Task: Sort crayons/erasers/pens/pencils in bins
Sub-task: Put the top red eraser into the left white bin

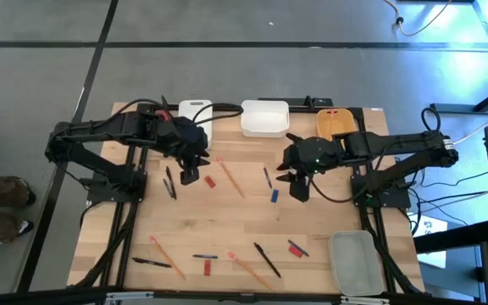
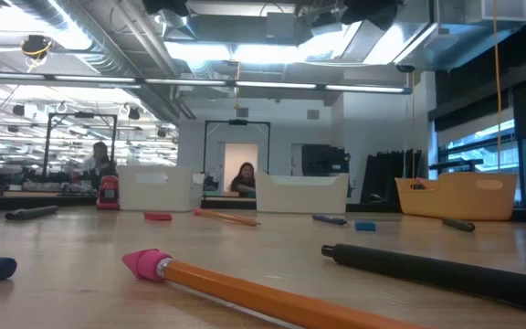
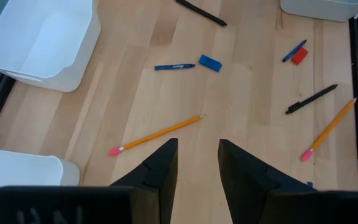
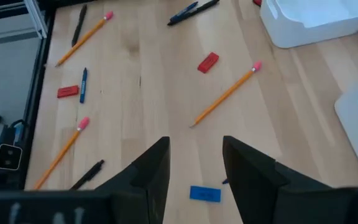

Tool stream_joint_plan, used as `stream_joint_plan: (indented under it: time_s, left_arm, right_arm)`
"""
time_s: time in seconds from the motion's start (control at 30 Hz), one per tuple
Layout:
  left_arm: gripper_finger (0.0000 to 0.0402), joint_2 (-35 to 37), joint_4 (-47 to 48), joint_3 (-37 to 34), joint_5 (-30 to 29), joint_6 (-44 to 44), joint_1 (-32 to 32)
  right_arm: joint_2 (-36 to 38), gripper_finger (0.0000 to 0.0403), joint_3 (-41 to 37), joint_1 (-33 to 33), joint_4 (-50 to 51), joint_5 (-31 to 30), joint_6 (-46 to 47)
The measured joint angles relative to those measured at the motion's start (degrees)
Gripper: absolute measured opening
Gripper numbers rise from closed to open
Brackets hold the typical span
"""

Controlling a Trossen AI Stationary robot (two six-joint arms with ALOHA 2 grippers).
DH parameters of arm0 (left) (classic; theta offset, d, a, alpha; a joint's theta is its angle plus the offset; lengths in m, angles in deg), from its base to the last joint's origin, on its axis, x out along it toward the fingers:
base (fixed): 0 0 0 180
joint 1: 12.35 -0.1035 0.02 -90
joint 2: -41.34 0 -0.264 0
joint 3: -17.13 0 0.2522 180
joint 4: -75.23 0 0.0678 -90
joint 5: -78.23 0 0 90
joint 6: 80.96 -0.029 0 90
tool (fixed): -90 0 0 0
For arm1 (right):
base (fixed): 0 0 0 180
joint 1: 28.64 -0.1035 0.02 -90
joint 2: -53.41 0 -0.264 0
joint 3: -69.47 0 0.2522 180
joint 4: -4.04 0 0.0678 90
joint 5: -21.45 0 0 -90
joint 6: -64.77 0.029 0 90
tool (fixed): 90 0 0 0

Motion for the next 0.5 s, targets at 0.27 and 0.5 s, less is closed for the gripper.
stream_joint_plan:
  time_s: [0.27, 0.5]
  left_arm:
    - [0.0108, 0.0, 0.0, 0.0, -0.2, 0.0, 0.0]
    - [0.0108, 0.0, -0.3, 0.0, -0.2, 0.9, 0.0]
  right_arm:
    - [0.0, 0.0149, 0.0, 0.0, 0.0, 0.1, 0.7]
    - [0.0, 0.0149, 0.0, 0.0, 0.0, 0.1, 0.6]
